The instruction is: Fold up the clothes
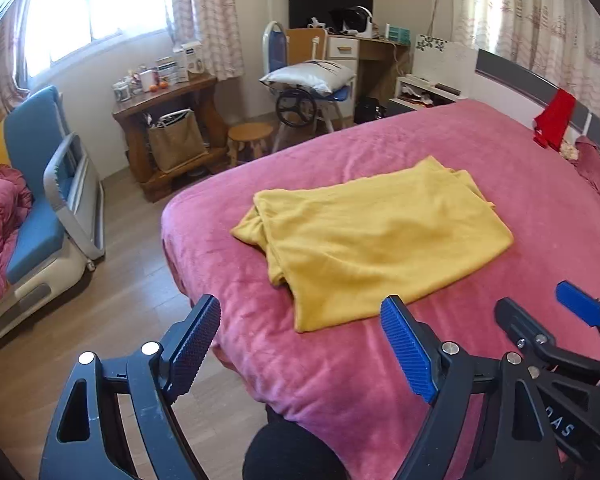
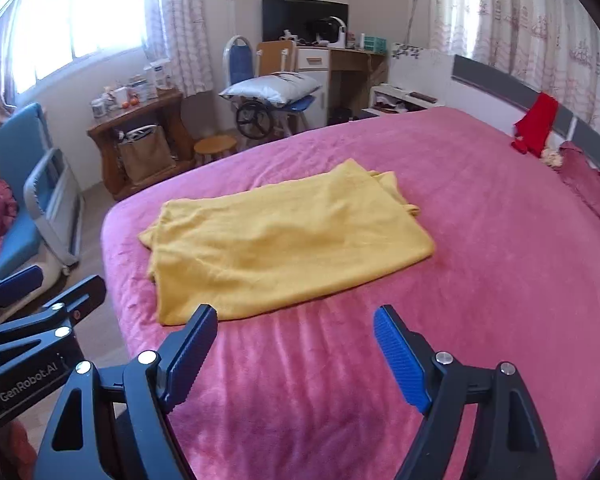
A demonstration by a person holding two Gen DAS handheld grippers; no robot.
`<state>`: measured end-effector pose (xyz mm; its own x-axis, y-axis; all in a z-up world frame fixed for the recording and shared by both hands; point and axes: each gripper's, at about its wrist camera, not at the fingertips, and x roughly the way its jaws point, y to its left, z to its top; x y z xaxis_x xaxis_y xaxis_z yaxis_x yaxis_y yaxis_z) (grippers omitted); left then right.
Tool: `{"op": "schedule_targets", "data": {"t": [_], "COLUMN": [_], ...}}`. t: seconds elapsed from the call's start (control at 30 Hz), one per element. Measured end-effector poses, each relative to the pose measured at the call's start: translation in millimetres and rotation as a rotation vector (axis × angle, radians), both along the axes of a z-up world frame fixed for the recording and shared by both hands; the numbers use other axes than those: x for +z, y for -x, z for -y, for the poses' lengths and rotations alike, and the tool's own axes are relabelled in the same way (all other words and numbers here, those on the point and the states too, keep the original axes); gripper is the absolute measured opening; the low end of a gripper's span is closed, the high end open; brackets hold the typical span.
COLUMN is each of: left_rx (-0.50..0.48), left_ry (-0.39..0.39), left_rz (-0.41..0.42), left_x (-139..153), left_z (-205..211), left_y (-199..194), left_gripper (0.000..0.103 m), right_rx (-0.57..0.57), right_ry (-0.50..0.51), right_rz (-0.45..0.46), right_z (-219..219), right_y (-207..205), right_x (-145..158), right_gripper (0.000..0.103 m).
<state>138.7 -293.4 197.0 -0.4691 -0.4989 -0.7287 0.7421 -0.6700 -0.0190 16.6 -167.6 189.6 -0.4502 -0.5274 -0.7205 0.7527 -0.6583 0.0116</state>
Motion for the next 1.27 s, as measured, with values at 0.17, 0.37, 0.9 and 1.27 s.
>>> {"op": "schedule_targets", "data": {"t": [0.17, 0.37, 0.9, 1.27], "left_rx": [0.037, 0.051, 0.139, 0.12], "left_ry": [-0.002, -0.044, -0.079, -0.012], "left_rz": [-0.009, -0.054, -0.043, -0.12], "left_x": [-2, -4, -4, 8], "left_z": [11, 19, 30, 21], "left_y": [1, 22, 62, 49], "left_gripper": [0.084, 0.084, 0.084, 0.103], "right_rx": [0.053, 0.067, 0.026, 0.021], "right_ry": [0.015, -0.027, -0.021, -0.012], "right_rz": [0.044, -0.005, 0.005, 0.055], "right_z": [17, 37, 43, 37], "right_y": [8, 34, 83, 86], "right_x": [-8, -7, -13, -19], "right_gripper": [0.082, 0.082, 0.082, 0.083]}}
